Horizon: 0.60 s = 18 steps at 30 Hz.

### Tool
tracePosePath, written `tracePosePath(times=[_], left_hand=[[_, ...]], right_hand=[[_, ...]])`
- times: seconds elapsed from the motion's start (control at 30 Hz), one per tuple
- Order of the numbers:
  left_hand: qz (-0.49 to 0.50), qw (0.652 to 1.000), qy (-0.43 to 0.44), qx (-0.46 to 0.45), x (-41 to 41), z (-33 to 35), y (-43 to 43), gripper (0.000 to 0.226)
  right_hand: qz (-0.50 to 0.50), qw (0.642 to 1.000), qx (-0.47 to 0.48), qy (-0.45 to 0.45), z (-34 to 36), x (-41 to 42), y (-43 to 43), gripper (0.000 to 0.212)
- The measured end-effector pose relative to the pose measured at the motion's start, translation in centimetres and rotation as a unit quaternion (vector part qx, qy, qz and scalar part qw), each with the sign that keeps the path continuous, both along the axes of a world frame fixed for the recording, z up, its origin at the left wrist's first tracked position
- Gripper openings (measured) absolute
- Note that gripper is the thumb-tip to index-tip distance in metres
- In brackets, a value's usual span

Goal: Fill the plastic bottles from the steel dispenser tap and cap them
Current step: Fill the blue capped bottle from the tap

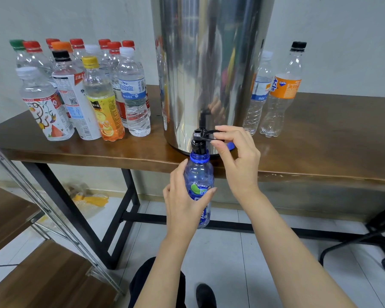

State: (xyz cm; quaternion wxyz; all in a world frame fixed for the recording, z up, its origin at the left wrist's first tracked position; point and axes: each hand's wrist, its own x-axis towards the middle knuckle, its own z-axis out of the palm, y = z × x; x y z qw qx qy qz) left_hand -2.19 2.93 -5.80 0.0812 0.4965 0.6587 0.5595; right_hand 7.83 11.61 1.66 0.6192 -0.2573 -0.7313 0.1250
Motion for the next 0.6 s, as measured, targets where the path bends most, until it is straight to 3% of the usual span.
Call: tracePosePath(times=[0.6], left_hand=[[-0.002,1.0,-0.02,0.001,0.17,0.23,-0.1,0.083]], right_hand=[[0.001,1.0,-0.005,-0.002,-0.1,0.0,0.09,0.034]])
